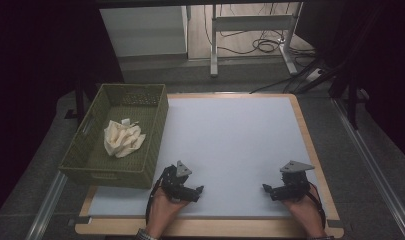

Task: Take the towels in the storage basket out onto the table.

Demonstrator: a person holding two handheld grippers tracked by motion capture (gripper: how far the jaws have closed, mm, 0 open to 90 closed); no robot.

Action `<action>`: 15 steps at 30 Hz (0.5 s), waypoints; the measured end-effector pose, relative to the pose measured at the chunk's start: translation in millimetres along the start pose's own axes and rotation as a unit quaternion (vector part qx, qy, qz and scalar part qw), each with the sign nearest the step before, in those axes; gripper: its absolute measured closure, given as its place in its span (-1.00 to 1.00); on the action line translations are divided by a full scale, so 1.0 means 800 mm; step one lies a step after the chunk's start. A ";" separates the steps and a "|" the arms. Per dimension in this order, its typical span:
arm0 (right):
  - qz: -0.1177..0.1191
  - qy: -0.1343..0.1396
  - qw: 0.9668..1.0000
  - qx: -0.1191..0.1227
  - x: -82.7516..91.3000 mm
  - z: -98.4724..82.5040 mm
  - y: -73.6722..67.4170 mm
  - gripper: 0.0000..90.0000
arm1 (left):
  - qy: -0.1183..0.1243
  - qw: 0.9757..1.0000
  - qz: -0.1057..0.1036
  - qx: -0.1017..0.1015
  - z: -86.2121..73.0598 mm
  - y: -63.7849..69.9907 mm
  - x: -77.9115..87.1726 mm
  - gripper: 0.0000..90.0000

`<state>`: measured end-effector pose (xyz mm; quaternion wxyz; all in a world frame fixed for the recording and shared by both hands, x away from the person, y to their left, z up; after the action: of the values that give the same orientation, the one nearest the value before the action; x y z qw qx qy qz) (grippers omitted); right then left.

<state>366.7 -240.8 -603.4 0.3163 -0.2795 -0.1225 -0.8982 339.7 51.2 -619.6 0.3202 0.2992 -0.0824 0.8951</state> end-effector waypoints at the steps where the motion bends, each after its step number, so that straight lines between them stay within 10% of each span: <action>1: 0.000 0.000 1.000 0.000 0.000 0.000 0.000 -0.96 | 0.000 1.000 0.000 0.000 0.000 0.000 0.000 -0.93; 15: 0.000 0.000 1.000 0.000 0.000 0.000 0.000 -0.96 | -0.002 1.000 -0.003 0.000 0.000 0.001 -0.001 -0.95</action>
<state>366.7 -240.9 -603.4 0.3162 -0.2792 -0.1222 -0.8984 339.9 50.4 -619.6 0.3229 0.3011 -0.0822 0.8935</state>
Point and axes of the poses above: each handheld gripper's, and its own axes: x roughly backward along the jaws, z roughly out of its top, y roughly to its right, the point moved 10 cm from there along -x, roughly forward along the jaws, and after that the axes turned 10 degrees about y, right-handed, at the moved point
